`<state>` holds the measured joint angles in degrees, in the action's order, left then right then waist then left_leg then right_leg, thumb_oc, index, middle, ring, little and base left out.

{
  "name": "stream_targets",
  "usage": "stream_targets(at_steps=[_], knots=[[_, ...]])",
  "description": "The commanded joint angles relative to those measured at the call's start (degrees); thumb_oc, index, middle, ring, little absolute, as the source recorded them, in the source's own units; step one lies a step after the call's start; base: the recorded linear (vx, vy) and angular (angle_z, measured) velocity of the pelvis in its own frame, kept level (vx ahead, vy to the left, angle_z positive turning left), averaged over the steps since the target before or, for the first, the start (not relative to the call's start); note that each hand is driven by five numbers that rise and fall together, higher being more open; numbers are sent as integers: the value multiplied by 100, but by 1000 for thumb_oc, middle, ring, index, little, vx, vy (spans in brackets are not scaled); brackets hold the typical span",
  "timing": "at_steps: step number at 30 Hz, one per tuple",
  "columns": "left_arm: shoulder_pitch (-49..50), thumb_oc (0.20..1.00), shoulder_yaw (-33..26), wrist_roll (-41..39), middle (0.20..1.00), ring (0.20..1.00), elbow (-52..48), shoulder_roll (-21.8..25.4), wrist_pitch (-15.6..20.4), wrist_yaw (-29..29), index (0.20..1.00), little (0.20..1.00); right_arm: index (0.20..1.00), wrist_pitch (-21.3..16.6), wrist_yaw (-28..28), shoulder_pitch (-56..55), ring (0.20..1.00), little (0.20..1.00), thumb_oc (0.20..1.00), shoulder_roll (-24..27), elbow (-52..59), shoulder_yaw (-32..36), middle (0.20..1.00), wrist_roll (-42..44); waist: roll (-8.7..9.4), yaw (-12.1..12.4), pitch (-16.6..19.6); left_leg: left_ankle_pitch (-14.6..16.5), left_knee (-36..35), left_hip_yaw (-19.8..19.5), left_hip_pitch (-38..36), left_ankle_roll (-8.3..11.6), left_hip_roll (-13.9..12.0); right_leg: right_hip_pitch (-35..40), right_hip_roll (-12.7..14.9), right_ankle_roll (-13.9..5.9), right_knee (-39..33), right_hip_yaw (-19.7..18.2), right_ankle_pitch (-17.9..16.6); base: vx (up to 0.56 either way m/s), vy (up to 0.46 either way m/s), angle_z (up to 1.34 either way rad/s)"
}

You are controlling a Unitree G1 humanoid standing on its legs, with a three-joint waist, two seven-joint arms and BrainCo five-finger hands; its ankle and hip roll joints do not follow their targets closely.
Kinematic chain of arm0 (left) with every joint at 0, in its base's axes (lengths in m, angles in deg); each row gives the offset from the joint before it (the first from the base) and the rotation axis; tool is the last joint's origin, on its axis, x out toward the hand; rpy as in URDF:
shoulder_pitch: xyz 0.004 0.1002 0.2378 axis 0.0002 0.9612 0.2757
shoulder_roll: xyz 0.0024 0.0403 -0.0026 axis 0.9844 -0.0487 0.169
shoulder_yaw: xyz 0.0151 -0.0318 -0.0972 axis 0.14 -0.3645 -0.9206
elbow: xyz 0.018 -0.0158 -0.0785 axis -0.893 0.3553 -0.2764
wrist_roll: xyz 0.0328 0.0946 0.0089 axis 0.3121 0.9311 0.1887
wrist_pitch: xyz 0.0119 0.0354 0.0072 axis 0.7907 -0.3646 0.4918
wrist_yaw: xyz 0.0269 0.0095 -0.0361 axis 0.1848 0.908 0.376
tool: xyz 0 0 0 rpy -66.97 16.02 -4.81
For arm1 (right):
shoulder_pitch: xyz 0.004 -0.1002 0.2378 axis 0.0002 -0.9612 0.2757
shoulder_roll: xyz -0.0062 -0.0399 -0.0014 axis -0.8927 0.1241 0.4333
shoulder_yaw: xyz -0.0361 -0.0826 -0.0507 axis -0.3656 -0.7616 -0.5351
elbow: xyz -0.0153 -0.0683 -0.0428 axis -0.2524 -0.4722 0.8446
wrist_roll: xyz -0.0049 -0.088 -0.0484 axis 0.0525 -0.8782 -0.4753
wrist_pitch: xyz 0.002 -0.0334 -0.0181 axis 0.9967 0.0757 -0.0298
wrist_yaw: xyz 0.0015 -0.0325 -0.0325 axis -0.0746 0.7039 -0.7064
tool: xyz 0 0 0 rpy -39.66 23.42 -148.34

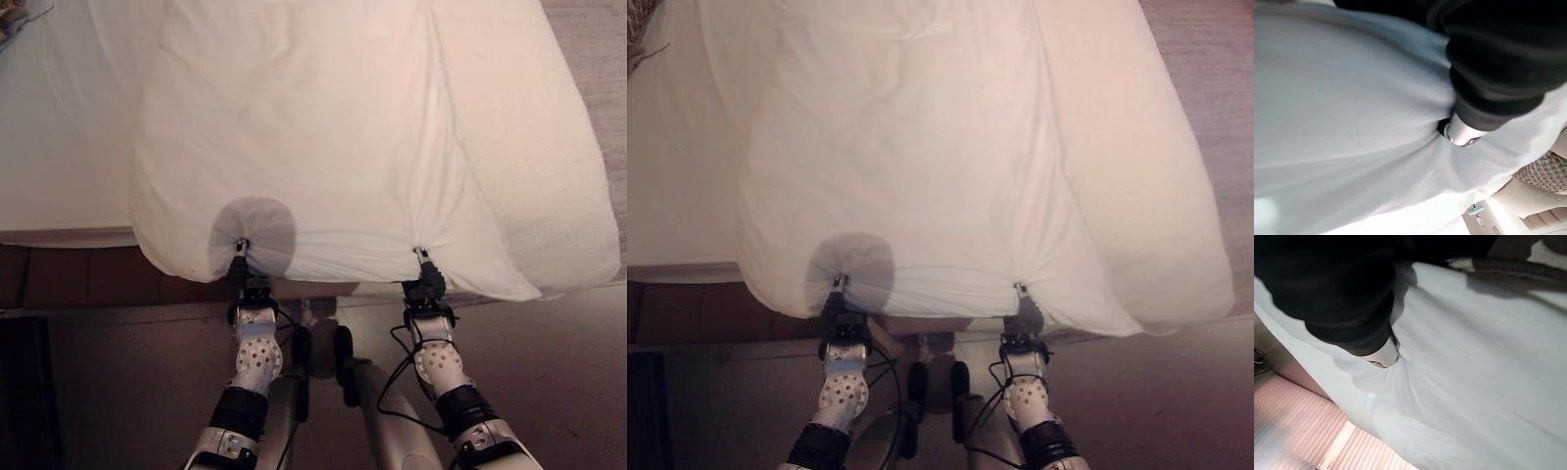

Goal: Make the bed

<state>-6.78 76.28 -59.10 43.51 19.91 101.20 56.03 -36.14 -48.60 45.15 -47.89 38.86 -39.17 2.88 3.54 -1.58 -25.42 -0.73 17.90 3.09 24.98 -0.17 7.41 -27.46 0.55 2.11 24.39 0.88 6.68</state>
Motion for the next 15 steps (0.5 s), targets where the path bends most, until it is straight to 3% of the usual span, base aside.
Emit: stream_targets(at_steps=[1,2,4,5,8,10,13,15], knots=[[148,200,-812,78,200,200,-349,246,627,-62,200,200,200,-498,140,-640,200,200,200,1115,159,919,200,-253,-313,-57,339,22,994,157,499,595,-136,453,-168,-428,-1262,196,-564,-21,-58,70],[154,200,-818,114,200,200,-334,245,625,-38,200,200,200,-471,165,-624,200,200,200,1148,88,911,200,-372,-303,-59,375,119,968,86,499,507,-157,478,-159,-436,-1267,204,-535,-8,-59,48],[210,200,-863,139,200,200,-371,261,626,-24,200,200,200,-508,158,-611,200,200,200,1156,70,922,200,-361,-274,-105,440,273,747,-2,420,333,-495,423,-99,-436,-1183,152,-451,4,-22,4],[243,200,-893,185,200,200,-430,287,653,-4,200,200,200,-507,147,-597,200,200,200,1162,54,903,200,-377,-240,-71,460,183,462,-243,342,313,-711,373,-79,-437,-1087,105,-418,36,34,-21],[279,200,-974,406,200,200,-564,425,721,94,200,200,200,-507,151,-636,200,200,200,1194,10,828,200,-531,-211,26,507,-459,-861,-891,-90,337,-1433,165,-53,-416,-666,10,-208,48,106,-12],[254,200,-1050,465,200,200,-524,480,762,89,200,200,200,-496,167,-625,200,200,200,1262,-102,814,200,-715,-258,70,538,-954,-1614,-916,-156,525,-1861,69,26,-460,-424,-13,-68,57,254,3],[238,200,-1071,552,200,200,-431,604,739,81,200,200,200,-546,167,-643,200,200,200,1229,-152,853,200,-675,-388,147,551,-1165,-2254,-792,-395,710,-2087,30,143,-637,-194,18,73,79,345,8],[238,200,-1058,547,200,200,-358,627,744,61,200,200,200,-565,188,-633,200,200,200,1213,-198,830,200,-645,-444,168,549,-1044,-2290,-718,-436,730,-2086,-28,188,-684,-84,45,50,13,340,-8]])
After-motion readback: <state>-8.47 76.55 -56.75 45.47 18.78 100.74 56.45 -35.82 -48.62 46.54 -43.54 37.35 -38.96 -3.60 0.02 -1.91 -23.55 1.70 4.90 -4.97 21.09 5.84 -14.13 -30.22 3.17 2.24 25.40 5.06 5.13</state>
